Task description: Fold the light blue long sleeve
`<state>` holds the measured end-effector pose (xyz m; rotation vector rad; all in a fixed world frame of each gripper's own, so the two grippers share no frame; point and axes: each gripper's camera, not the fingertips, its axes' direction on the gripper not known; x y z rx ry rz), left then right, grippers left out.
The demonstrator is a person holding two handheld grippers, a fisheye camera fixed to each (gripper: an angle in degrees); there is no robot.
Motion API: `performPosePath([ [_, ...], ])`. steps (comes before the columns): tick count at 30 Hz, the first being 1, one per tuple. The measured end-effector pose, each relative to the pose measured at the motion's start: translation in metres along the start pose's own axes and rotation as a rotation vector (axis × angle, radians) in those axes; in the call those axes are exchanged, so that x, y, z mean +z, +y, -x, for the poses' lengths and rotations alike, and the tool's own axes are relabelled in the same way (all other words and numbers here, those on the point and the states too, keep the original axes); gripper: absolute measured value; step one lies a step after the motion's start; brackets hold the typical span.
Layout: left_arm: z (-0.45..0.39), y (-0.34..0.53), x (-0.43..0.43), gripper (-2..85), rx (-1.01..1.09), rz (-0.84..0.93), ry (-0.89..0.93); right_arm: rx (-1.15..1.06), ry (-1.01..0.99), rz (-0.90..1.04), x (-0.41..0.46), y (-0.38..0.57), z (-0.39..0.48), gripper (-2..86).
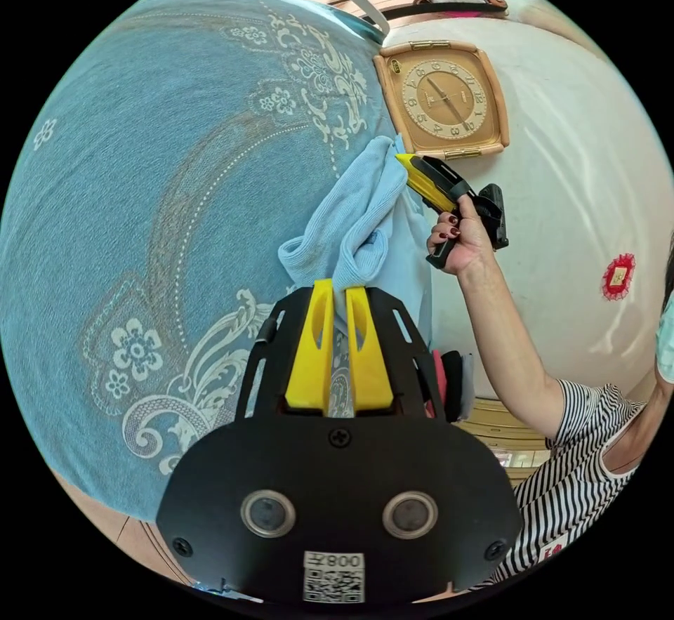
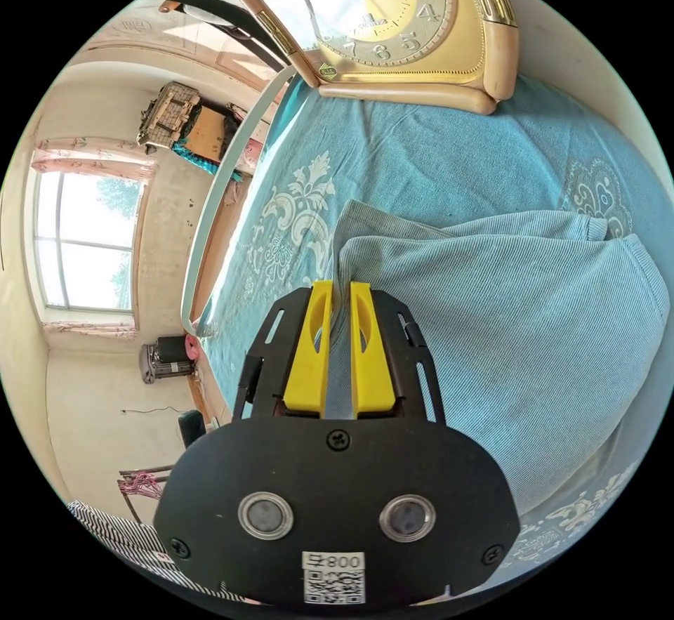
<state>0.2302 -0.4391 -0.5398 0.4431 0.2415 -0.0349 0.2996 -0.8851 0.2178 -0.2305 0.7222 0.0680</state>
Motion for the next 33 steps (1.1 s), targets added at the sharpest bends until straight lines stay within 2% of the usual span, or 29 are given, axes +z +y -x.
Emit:
performPosePath([
  [6, 0.058, 0.011, -0.027, 2.6, -0.03, -0.029, -0.009, -0.051, 0.005, -0.002, 0.01, -0.015, 0.061, 6.5],
  [13, 0.077, 0.038, -0.056, 0.8, 0.004, -0.086, -0.107, -0.179, 0.011, -0.096, -0.006, -0.009, 0.125, 1.9],
  [16, 0.067, 0.046, -0.053, 0.4, 0.119, -0.084, -0.072, -0.209, 0.152, -0.067, 0.01, -0.013, 0.15, 0.8],
  [19, 0.056, 0.042, -0.029, 0.2, 0.23, -0.003, -0.145, -0.237, 0.319, 0.056, 0.048, -0.017, 0.167, 0.4],
  [23, 0.064, 0.038, 0.007, 0.1, 0.291, 0.07, -0.382, -0.314, 0.404, -0.003, 0.066, -0.002, 0.195, 0.2],
  [26, 0.07, 0.049, 0.015, 0.1, 0.312, 0.054, -0.369, -0.39, 0.495, -0.025, 0.078, 0.012, 0.212, 0.2],
  [30, 0.063, 0.068, 0.017, 0.1, 0.3, 0.065, -0.399, -0.356, 0.439, 0.037, 0.074, 0.021, 0.219, 0.1],
  [33, 0.055, 0.087, 0.012, 0.1, 0.349, 0.026, -0.388, -0.379, 0.319, -0.034, 0.053, 0.052, 0.222, 0.1],
])
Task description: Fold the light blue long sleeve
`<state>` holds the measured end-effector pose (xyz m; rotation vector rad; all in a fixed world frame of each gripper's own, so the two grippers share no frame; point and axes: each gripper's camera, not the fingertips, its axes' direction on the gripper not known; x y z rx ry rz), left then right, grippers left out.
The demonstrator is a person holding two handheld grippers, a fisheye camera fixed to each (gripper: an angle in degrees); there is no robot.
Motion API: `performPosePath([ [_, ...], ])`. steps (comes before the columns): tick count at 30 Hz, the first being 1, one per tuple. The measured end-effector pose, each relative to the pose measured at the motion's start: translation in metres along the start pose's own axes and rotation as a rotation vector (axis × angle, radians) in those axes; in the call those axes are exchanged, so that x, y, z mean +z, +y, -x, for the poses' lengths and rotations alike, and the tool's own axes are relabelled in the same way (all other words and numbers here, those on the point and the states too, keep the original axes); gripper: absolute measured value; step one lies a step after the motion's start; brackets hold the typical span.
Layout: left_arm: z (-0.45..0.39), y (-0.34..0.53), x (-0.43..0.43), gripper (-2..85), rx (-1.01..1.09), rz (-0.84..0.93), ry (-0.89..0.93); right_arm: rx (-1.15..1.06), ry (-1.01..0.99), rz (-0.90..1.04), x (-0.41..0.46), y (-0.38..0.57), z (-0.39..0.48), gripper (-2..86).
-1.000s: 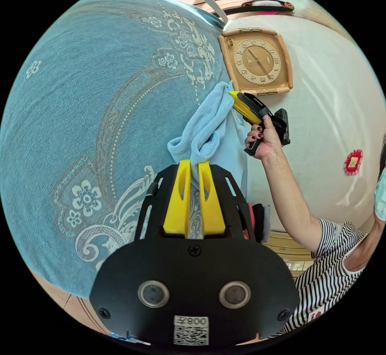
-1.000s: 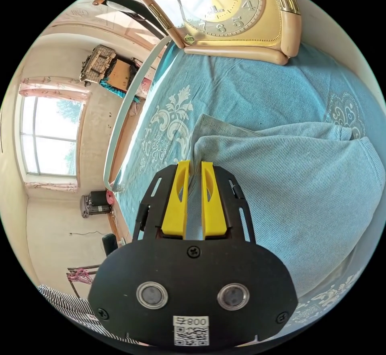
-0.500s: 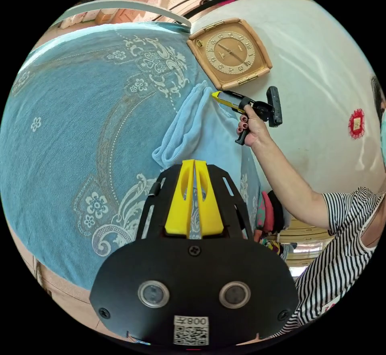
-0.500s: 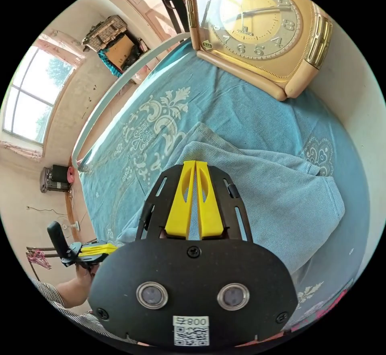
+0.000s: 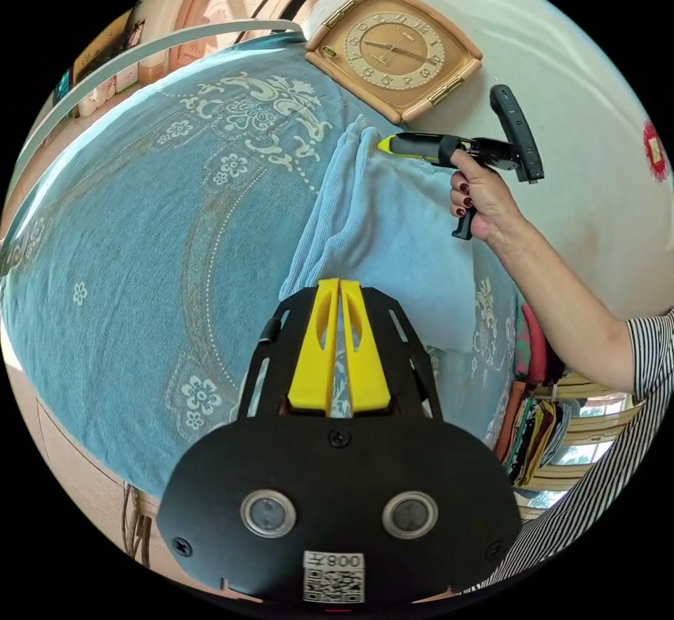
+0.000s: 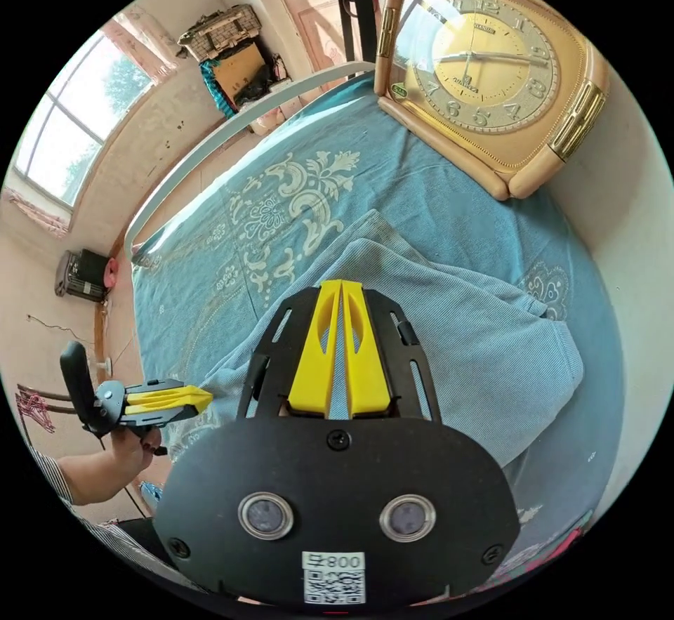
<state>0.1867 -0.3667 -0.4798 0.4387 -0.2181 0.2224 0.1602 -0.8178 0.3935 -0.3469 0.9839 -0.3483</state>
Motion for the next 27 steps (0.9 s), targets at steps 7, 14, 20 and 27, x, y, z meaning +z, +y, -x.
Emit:
performPosePath([
  [7, 0.005, 0.021, 0.033, 0.1, -0.012, 0.063, -0.027, -0.046, 0.009, 0.148, 0.049, 0.048, 0.022, 0.1],
  [14, -0.007, 0.055, 0.034, 0.2, -0.047, 0.014, 0.007, 0.024, -0.078, 0.049, 0.029, 0.111, -0.001, 0.1],
  [20, -0.009, 0.083, 0.061, 0.2, -0.068, 0.084, -0.002, 0.119, -0.245, 0.053, 0.016, 0.246, -0.014, 0.1],
  [27, -0.015, 0.116, 0.074, 0.6, -0.114, 0.079, 0.038, 0.194, -0.282, 0.03, 0.032, 0.34, -0.046, 0.2],
])
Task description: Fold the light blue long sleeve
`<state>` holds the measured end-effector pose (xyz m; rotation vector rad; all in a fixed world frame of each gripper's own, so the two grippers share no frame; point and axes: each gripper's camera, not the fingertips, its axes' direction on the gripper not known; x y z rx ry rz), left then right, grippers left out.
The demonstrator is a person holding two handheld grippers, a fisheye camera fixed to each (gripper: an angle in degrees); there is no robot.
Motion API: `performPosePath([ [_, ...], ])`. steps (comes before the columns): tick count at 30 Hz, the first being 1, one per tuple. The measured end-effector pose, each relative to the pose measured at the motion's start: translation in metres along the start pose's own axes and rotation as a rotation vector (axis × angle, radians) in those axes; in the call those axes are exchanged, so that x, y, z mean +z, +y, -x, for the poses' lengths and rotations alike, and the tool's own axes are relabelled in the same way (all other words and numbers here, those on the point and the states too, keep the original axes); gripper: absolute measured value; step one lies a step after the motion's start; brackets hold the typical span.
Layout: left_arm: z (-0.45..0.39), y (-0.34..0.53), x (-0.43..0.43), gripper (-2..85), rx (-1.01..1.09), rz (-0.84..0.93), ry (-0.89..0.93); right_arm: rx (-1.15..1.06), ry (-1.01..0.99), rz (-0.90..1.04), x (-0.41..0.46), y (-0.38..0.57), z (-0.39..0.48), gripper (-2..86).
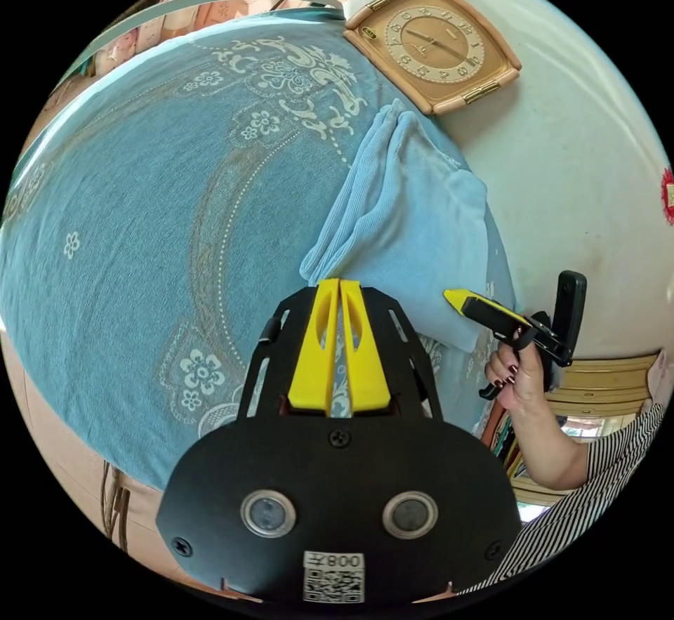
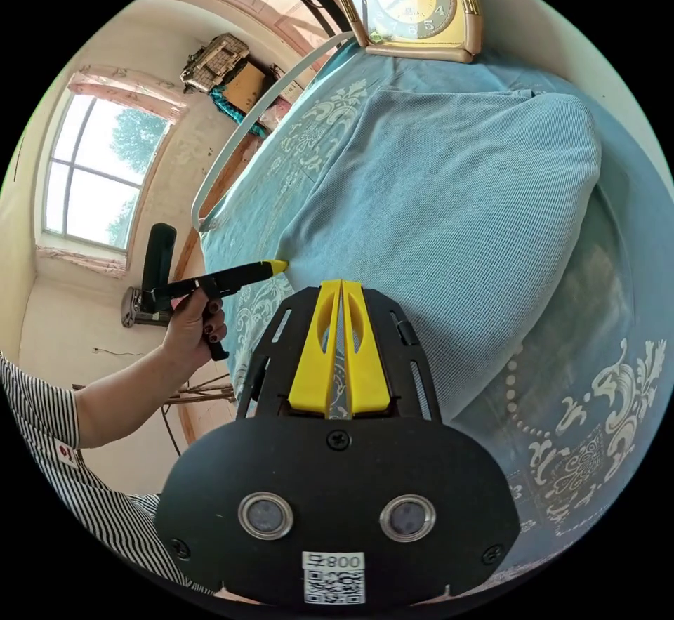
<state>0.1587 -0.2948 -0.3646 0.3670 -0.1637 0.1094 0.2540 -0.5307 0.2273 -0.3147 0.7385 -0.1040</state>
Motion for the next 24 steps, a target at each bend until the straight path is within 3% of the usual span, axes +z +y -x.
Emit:
performPosePath([
  [5, -0.023, 0.044, 0.011, 2.1, 0.045, 0.004, 0.162, 0.128, -0.045, -0.107, -0.033, 0.091, -0.055, 0.5],
  [12, -0.066, 0.104, 0.102, 7.5, 0.047, 0.214, 0.495, 0.51, -0.308, -0.211, -0.033, 0.227, -0.181, 5.3],
  [24, -0.071, 0.141, 0.14, 3.4, -0.027, 0.211, 0.663, 0.595, -0.642, -0.27, 0.004, 0.305, -0.295, 11.7],
])
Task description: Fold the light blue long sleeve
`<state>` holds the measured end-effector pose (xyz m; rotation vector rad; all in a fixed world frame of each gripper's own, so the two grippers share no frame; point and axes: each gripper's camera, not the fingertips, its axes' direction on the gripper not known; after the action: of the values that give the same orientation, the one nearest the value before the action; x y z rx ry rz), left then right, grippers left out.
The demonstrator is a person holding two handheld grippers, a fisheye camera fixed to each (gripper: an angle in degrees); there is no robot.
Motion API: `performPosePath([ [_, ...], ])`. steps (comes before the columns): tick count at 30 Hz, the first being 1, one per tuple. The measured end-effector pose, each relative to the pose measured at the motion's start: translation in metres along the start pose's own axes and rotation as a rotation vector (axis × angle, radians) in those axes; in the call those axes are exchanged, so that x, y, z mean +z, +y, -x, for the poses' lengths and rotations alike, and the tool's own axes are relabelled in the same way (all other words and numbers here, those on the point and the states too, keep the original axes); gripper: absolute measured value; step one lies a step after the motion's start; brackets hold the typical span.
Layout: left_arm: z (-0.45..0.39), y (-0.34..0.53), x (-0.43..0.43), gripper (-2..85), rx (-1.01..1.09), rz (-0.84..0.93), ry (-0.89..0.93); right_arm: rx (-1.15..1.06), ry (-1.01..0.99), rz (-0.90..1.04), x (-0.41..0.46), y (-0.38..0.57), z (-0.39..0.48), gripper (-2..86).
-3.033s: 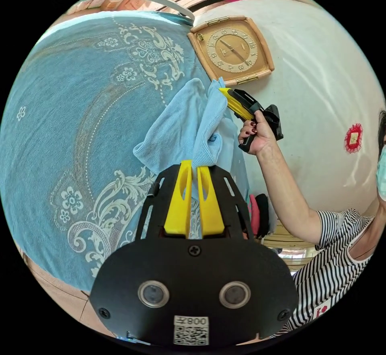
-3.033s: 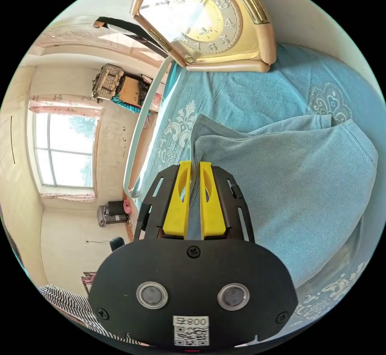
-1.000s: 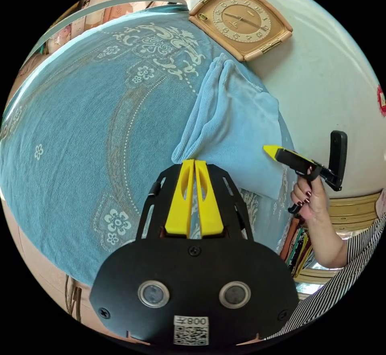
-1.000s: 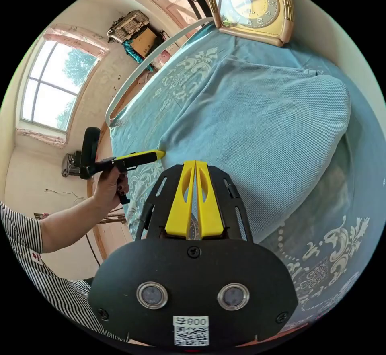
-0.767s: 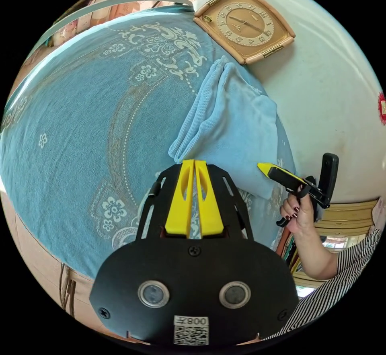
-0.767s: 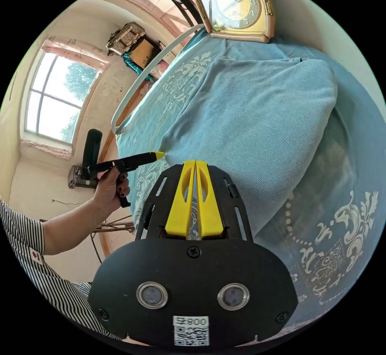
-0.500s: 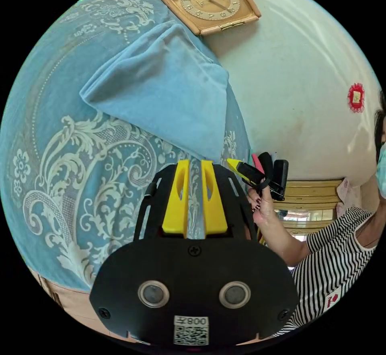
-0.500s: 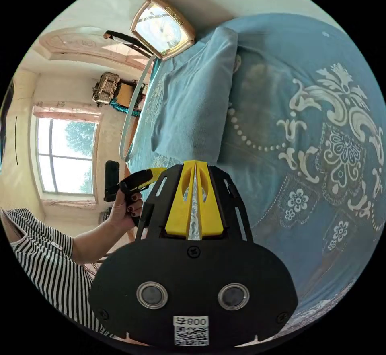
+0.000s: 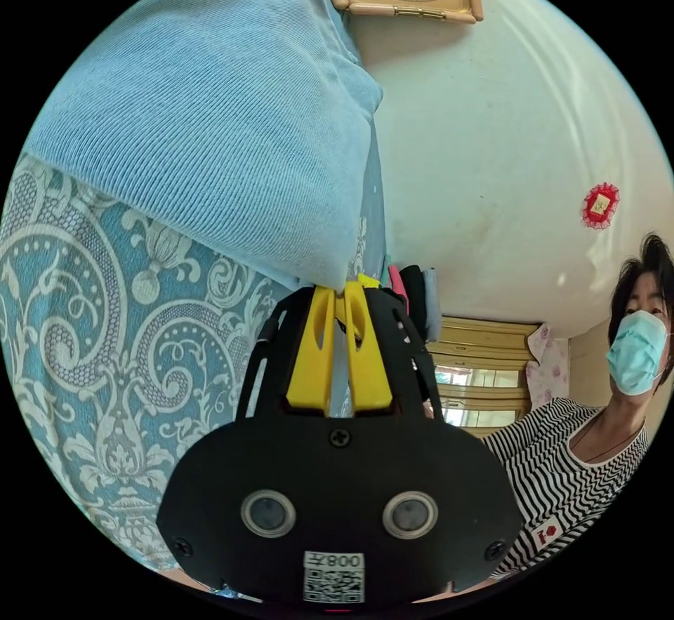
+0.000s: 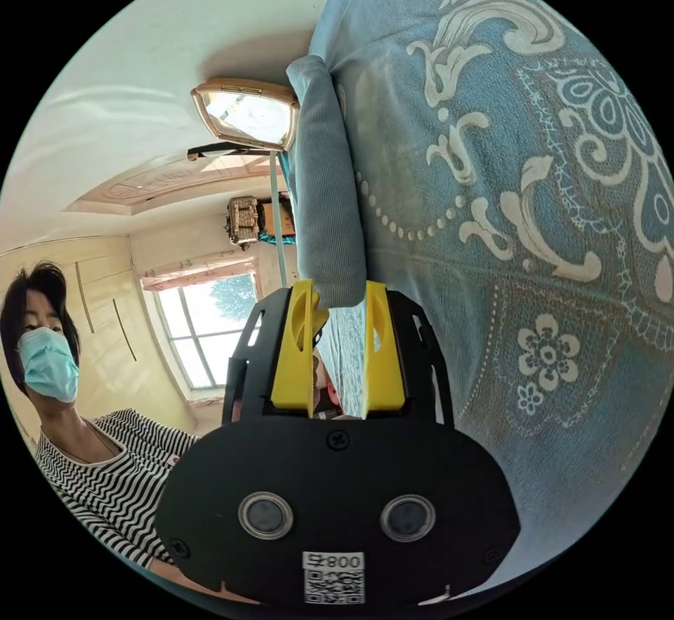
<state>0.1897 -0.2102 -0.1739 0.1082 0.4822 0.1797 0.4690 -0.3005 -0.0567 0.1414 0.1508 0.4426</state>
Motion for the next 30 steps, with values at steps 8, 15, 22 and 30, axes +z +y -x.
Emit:
performPosePath([
  [8, 0.002, 0.035, -0.004, 3.3, 0.001, -0.017, 0.014, 0.024, -0.078, 0.075, -0.01, -0.004, -0.046, 11.3],
  [15, 0.006, 0.08, -0.031, 3.8, -0.021, -0.054, 0.0, 0.029, -0.098, 0.106, -0.033, -0.002, -0.063, 4.7],
  [22, 0.033, 0.14, -0.096, 8.5, -0.184, -0.286, 0.135, -0.043, -0.105, 0.119, -0.051, -0.006, -0.025, 2.9],
  [30, 0.068, 0.173, -0.15, 13.5, -0.39, -0.653, 0.464, -0.099, -0.089, 0.145, -0.058, -0.023, 0.022, 1.9],
])
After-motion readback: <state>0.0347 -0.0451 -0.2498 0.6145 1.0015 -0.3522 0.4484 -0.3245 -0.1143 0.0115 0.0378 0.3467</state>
